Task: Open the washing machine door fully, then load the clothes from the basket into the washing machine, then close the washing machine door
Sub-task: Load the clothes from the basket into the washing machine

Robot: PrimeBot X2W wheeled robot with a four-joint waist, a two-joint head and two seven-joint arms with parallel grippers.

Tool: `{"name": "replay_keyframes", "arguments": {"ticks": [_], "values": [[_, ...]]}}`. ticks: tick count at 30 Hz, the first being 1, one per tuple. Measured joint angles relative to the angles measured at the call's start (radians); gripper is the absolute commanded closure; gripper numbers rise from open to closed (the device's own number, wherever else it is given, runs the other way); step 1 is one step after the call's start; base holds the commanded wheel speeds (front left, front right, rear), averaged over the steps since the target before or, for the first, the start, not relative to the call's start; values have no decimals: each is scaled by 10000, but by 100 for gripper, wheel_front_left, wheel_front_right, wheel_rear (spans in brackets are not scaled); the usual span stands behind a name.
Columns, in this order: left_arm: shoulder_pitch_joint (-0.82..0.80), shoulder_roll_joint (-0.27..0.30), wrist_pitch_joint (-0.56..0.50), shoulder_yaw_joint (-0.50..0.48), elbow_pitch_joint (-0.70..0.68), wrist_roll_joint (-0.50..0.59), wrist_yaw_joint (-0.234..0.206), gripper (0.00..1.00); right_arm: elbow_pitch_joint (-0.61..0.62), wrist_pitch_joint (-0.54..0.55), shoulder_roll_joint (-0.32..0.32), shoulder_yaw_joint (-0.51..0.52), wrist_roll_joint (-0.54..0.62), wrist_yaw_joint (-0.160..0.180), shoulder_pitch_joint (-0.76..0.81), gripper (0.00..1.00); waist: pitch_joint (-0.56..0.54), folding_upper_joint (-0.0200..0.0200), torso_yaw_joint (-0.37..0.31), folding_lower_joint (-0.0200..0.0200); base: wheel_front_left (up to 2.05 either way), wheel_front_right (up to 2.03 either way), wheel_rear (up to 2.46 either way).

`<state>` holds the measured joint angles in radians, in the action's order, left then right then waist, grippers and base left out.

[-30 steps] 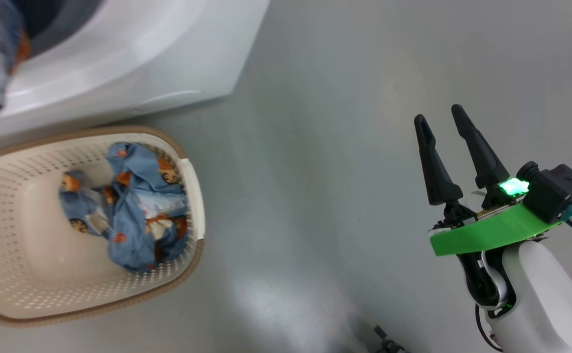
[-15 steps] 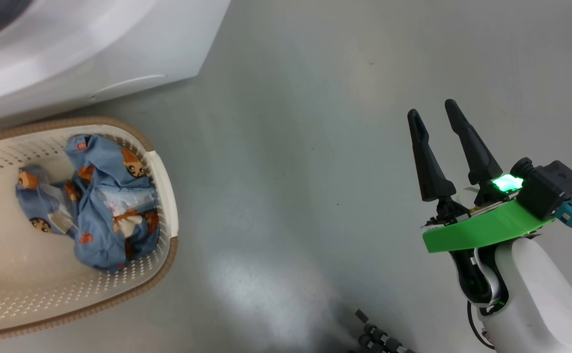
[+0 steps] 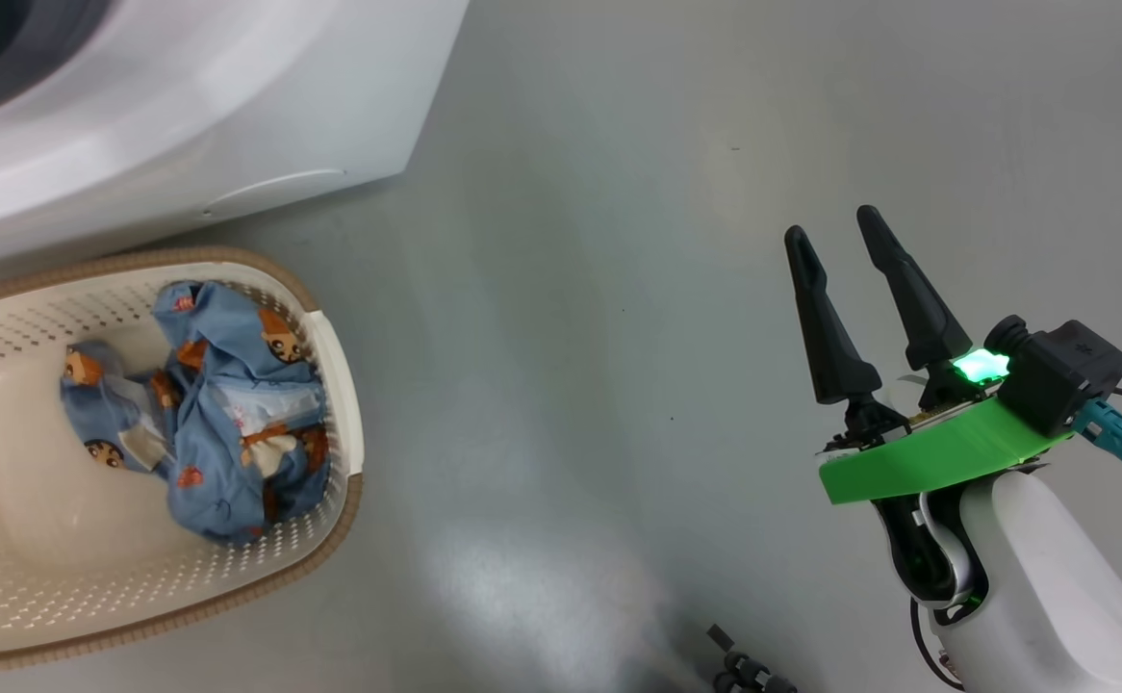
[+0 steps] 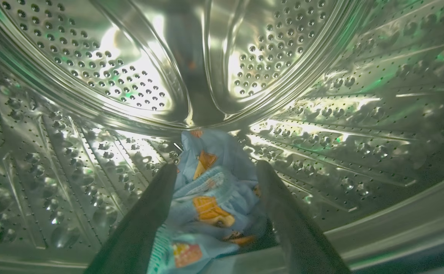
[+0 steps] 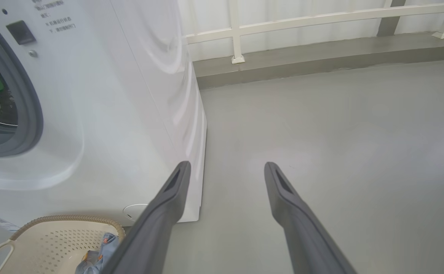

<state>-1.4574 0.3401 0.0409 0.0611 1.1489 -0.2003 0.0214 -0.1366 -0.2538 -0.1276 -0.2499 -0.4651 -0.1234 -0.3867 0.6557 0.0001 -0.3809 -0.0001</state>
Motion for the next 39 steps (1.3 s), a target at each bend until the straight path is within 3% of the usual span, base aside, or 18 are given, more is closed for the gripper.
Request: {"name": "replay_keyframes", "arguments": {"ticks": [6,11,14,19,39], "values": [[27,-173,1490,138,81,17,148,0,-59,0,2,46,-2,0,2,0,-146,0,106,0,0,0,0],[709,-190,2067,98,77,-102,397,0,-148,0,0,61,-4,0,6,0,-462,0,194,0,0,0,0],[1533,-267,2142,-2,-428,-207,485,0,-194,0,-33,155,-4,0,24,0,-687,0,264,0,0,0,0],[3233,-435,2153,-426,-2449,-431,500,0,-213,0,-201,270,-4,0,53,0,-1101,0,479,0,0,0,0],[7592,-1164,2153,-1120,-4847,-629,738,0,-627,0,-673,247,-27,0,511,0,-3069,0,1311,-1,0,0,0]]}}
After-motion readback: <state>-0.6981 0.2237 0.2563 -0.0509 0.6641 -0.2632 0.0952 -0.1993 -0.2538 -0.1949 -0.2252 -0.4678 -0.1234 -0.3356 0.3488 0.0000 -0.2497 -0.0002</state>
